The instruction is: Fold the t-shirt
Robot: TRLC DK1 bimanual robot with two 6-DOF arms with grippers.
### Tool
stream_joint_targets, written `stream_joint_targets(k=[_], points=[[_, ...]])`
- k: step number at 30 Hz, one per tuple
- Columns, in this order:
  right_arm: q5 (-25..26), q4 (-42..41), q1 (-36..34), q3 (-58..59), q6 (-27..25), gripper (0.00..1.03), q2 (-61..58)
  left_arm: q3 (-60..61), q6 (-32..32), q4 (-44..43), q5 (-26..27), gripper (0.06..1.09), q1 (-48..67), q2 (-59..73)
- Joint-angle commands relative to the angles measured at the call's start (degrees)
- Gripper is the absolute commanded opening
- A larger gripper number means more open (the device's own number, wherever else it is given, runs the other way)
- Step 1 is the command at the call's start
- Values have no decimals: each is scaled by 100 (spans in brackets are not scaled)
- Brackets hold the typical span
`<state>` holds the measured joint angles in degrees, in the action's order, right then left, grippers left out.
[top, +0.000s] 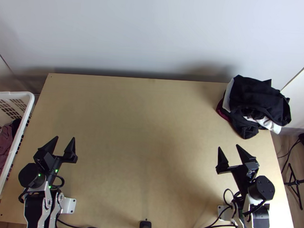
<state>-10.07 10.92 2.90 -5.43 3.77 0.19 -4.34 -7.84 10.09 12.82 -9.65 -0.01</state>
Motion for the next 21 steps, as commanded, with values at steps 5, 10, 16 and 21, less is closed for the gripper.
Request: stream_joint_targets(k=[5,10,16,21], points=[[-4,-2,0,-2,-8,98,-1,-6,1,2,1,104,-2,1],[-4,-2,0,-2,-8,98,-1,3,1,2,1,104,-2,1],[-4,-2,0,-2,-8,98,-1,3,1,-7,1,104,16,1],[-13,-2,264,-2,-8,98,-1,-6,1,-7,1,104,-2,-8]])
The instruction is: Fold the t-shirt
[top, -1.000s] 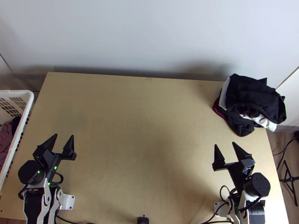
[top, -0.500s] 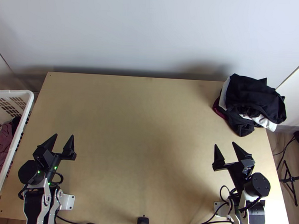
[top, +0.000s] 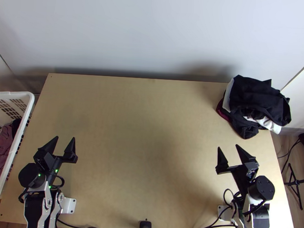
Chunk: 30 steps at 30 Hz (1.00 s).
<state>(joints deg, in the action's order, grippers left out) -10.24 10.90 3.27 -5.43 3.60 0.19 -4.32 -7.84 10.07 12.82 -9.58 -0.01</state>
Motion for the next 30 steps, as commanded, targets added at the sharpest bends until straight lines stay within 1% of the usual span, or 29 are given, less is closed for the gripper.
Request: stream_joint_targets(k=[1,3,5,7,8,10,14,21,26,28,30], points=[[13,-26,324,-11,10,98,8,-8,1,-5,1,104,-35,-8],[57,-193,412,-28,36,98,8,-8,72,-66,1,104,-52,-8],[92,-272,403,-46,45,98,17,-8,335,-128,1,104,-44,-8],[136,-272,403,-46,247,98,17,-8,362,-101,1,104,-26,-8],[259,-290,403,-46,379,98,17,-8,344,-75,1,104,-8,-8],[409,-334,368,-55,414,98,17,-8,327,-13,1,104,44,-8],[488,-272,218,-11,555,98,8,-8,353,4,-16,104,44,10],[567,-492,183,-107,519,98,-1,-43,300,-268,-236,104,-44,1],[672,-483,139,-169,493,98,-71,-96,608,-198,-298,104,-114,63],[681,-580,139,-274,502,98,-273,-148,713,-233,-289,103,-114,247],[708,-668,148,-547,537,98,-748,-351,713,-268,-298,103,-114,608]])
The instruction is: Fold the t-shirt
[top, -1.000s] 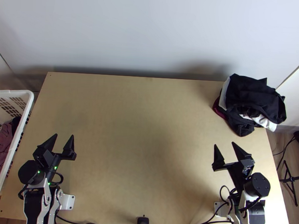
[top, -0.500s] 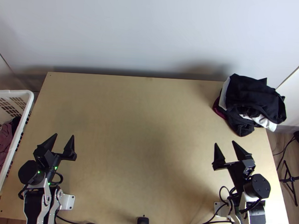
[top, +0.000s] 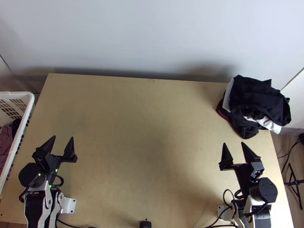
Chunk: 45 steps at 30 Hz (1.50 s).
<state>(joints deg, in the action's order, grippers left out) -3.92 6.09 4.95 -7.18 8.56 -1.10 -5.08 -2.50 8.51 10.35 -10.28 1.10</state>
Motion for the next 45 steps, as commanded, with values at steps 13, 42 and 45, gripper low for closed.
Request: stream_joint_targets(k=[13,42,45], points=[[445,-213,182,-2833,-82,98,-3757,-3034,-655,151,-130,104,-176,3713],[1175,-574,1052,-5232,-381,98,-7290,-5618,-409,-201,-850,103,475,7000],[1254,-574,1184,-5118,-416,98,-7202,-5495,-409,-280,-842,103,35,7035]])
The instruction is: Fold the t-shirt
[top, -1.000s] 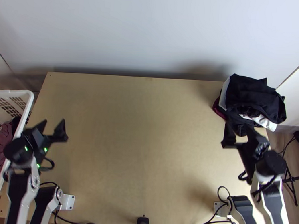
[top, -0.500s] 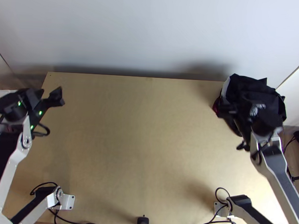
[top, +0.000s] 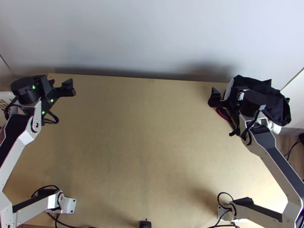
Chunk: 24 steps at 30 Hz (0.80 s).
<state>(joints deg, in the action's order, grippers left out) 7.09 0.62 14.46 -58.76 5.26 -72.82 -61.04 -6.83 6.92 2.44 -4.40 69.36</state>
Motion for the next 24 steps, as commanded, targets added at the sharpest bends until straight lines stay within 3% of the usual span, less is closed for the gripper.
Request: stream_joint_targets(k=[1,14,24], points=[[187,-27,250,102,-86,98,-4,136,33,-156,-50,103,-693,236],[381,-27,198,726,-341,98,162,180,560,-1052,-15,103,-3436,1686],[389,34,233,770,-350,98,250,-726,912,-1114,-6,103,-4868,3224]])
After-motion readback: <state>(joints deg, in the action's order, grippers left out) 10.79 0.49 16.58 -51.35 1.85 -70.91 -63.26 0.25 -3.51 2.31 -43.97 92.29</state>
